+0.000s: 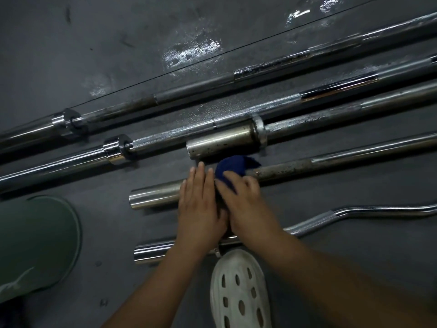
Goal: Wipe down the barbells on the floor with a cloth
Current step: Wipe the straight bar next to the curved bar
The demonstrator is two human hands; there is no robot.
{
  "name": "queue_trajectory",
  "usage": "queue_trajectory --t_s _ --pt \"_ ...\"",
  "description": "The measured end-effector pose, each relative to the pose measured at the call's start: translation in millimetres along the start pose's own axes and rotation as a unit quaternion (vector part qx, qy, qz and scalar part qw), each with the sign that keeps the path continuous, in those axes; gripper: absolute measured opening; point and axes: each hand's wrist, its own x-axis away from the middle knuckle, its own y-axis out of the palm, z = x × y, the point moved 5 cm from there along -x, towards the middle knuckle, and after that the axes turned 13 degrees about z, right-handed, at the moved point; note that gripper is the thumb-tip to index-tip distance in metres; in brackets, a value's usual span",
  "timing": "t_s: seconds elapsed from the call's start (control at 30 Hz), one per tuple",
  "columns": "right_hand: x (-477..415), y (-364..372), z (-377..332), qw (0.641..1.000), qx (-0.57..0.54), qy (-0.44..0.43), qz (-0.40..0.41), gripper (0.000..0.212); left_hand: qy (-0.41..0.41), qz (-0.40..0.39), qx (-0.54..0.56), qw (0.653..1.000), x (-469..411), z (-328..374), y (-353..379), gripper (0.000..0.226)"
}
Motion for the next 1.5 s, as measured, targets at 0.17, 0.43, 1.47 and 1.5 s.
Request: queue_trajectory --t_s 0.17,0.43,1.47,1.5 --pt "-29.9 -18.1 27.0 0.995 0.043 -0.092 0.018 0.054 0.014 -0.006 -0.005 1.0 0.0 -4.7 -2.5 0.09" --pt "-49.2 -18.6 4.8 0.992 0.108 -0.052 -0.045 0.042 0.0 0.001 0.002 1.0 2.3 -4.6 -0.3 0.09" --pt "-17.7 -86.4 114.0 0.952 0.143 0.202 0.182 0.029 -0.017 0.028 -0.02 0.999 -5.7 -0.5 -7.1 0.078" --pt "-18.8 -73.2 95.4 0.963 0.13 0.168 0.167 0.028 -0.017 0.028 -0.022 0.999 -7.3 0.1 -7.5 0.077"
